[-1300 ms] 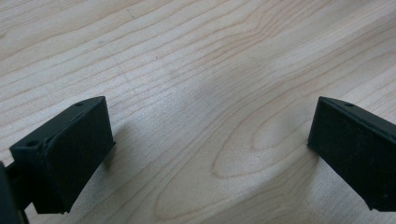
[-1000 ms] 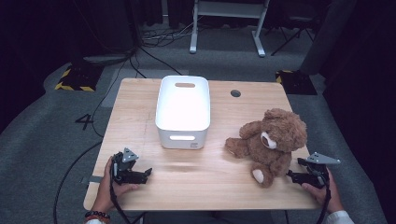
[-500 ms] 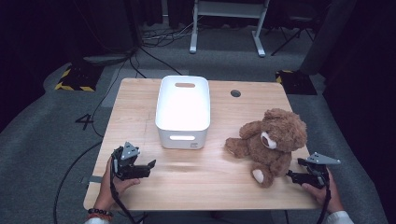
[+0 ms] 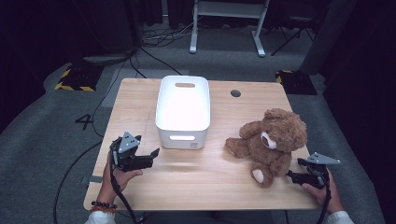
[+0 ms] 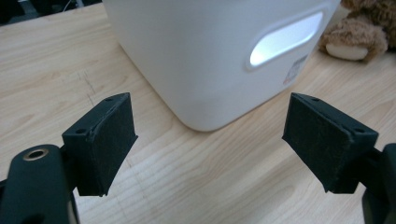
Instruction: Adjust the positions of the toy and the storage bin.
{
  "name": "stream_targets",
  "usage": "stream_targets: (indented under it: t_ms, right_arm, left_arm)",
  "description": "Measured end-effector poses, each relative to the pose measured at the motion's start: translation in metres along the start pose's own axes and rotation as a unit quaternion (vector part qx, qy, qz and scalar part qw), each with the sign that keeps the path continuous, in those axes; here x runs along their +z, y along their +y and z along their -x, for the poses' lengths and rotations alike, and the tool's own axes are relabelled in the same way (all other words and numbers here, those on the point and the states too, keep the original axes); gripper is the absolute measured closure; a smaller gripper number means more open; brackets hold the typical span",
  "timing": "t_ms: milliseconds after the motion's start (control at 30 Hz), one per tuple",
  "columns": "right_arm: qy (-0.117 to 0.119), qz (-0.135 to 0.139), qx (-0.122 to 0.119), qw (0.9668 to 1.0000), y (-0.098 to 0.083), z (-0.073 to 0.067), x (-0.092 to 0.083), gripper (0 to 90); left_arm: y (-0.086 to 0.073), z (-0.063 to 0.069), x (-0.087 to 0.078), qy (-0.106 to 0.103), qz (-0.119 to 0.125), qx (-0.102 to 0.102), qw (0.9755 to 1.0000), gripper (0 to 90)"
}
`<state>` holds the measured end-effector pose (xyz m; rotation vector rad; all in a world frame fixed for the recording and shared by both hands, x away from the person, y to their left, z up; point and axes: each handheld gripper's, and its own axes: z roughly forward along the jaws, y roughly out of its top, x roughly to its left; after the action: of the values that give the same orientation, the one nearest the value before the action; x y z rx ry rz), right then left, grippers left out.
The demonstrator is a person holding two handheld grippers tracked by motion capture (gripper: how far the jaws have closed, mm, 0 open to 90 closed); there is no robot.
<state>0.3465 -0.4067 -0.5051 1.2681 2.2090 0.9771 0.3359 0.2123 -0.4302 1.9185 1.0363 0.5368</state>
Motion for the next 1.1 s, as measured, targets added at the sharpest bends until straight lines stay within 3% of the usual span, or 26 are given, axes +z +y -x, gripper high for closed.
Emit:
stream_targets:
  t_ms: [367,567,667,867,1100]
  right_arm:
    - [0.001,0.000,-0.001,1.0000,0.000,0.000,0.000,18.2]
    - [0.001,0.000,-0.001,1.0000,0.000,0.000,0.000,18.3]
    - [0.001,0.000,-0.001,1.0000,0.000,0.000,0.000,18.3]
    - [0.001,0.000,-0.001,1.0000,0.000,0.000,0.000,18.2]
    - [0.001,0.000,-0.001,1.0000,0.000,0.000,0.000,18.3]
  left_arm:
    - [0.028,-0.006,-0.016,0.010,0.046,-0.011,0.9988,16.6]
    - [0.052,-0.006,-0.020,0.006,0.065,-0.001,0.9979,16.6]
    - [0.062,-0.002,-0.016,0.001,0.070,0.008,0.9975,16.5]
    - [0.071,-0.002,-0.003,-0.015,0.067,0.006,0.9976,16.3]
    - [0.077,-0.005,0.010,-0.013,0.061,0.000,0.9980,16.7]
